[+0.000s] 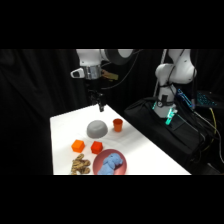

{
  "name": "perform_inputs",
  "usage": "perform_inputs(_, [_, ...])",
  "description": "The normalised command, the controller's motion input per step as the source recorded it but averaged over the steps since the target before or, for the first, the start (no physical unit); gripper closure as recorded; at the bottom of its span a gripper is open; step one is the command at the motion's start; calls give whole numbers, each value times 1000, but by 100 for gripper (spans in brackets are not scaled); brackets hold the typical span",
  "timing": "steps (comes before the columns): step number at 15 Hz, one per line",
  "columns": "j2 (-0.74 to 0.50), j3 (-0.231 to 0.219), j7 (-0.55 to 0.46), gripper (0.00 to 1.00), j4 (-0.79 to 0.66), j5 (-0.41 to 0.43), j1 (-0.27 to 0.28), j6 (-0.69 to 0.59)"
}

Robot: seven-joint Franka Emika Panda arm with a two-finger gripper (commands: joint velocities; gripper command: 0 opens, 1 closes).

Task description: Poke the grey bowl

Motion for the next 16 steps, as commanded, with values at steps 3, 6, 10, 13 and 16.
perform_inputs(3, [-4, 7, -24, 0, -5, 4, -35, 37])
perform_inputs(6, [-27, -44, -107, 0, -8, 45, -100, 132])
perform_inputs(10, [-37, -84, -125, 0, 3, 40, -133, 201])
perform_inputs(13, [18, -71, -87, 0, 52, 10, -103, 187])
perform_inputs(16, [64, -45, -41, 27, 71, -15, -66, 196])
